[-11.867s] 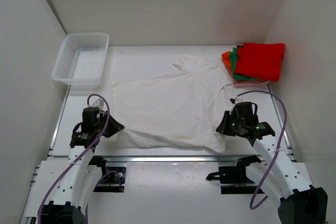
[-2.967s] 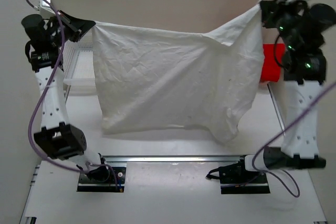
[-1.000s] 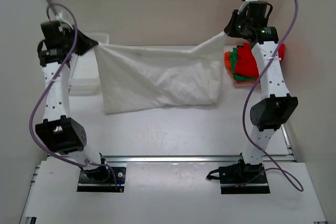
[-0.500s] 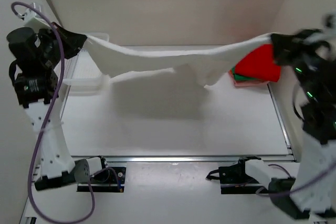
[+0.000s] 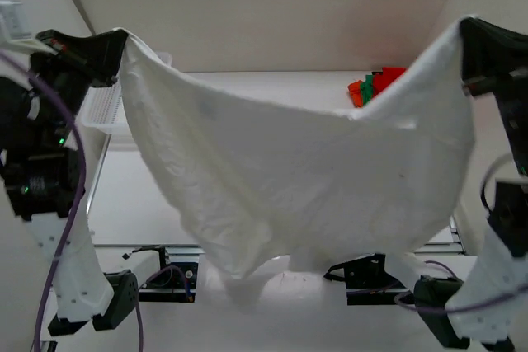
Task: Fold and stack the t-shirts
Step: Flatten out the tshirt
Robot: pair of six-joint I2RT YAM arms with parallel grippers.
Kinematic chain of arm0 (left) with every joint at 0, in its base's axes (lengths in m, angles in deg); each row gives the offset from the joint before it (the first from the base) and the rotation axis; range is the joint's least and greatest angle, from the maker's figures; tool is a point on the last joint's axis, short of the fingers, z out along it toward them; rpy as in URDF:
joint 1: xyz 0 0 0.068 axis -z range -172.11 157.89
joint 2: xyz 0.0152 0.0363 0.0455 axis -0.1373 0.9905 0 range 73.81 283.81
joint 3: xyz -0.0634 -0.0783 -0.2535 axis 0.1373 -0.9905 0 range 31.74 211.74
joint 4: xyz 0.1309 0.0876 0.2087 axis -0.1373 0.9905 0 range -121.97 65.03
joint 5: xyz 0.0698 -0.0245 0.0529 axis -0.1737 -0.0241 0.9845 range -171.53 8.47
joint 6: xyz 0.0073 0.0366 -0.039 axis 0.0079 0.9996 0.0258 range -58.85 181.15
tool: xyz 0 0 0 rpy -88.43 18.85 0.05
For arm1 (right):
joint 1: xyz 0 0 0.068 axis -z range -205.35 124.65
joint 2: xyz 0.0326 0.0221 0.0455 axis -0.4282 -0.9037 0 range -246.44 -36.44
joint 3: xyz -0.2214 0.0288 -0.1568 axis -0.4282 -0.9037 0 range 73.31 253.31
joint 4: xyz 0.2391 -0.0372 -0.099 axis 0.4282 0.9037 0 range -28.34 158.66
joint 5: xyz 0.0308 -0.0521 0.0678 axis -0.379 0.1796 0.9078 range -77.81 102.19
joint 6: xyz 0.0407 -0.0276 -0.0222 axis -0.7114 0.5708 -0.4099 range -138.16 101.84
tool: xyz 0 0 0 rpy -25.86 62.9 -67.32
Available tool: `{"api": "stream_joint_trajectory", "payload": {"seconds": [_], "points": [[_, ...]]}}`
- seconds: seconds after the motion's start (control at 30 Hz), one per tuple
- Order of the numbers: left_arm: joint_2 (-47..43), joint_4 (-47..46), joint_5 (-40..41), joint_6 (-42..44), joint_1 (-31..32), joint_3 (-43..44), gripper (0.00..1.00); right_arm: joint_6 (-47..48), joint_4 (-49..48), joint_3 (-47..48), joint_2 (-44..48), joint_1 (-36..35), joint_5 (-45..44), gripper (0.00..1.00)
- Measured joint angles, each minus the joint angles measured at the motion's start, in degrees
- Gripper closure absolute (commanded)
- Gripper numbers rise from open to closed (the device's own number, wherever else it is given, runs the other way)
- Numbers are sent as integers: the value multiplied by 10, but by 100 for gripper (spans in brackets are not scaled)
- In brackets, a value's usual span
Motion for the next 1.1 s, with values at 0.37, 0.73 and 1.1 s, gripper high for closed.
{"api": "stream_joint_trajectory", "payload": {"seconds": [0.37,0.73,1.1], "points": [[226,-62,-26,3,-43,-192,100,5,10,-13,-347,-2,46,100],[386,-49,-147,-58,-144,132,100,-70,-64,59,-375,102,136,100],[78,-162,-209,-72,-149,-265,100,-65,-147,-262,-112,148,141,100]]}}
